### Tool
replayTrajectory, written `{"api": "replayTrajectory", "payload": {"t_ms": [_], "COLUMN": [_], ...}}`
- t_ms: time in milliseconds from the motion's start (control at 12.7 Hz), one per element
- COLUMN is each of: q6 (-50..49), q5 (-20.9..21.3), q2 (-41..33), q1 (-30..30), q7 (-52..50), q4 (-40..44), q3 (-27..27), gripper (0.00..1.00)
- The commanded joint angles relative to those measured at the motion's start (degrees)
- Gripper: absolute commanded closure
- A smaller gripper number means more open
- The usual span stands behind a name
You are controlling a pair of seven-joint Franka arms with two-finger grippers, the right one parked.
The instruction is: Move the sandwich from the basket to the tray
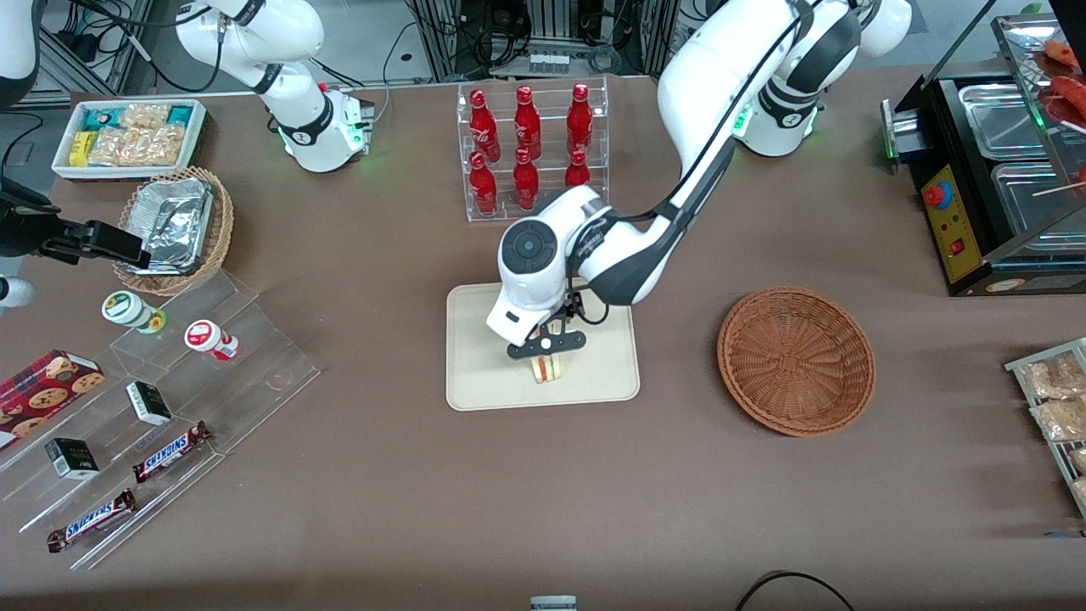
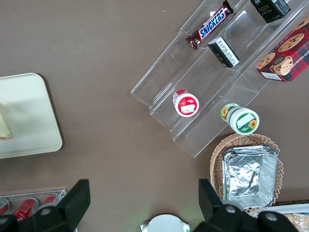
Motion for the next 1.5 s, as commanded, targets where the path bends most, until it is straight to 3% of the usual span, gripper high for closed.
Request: {"api": "replayTrajectory", "payload": {"t_ms": [0, 394, 866, 1417], "q6": [-3.63, -15.05, -14.89, -20.6], "q5": [0.06, -0.47, -1.53, -2.05], "q2": [-5.14, -12.61, -25.17, -32.39], "q1": [1.13, 9.64, 21.08, 29.97], "q7": [1.27, 16.02, 30.54, 41.7], "q4": [-0.88, -3.59, -17.56, -20.3], "q3": [0.23, 0.05, 0.05, 0.31], "gripper": [0.0, 0.0, 0.0, 0.0]}}
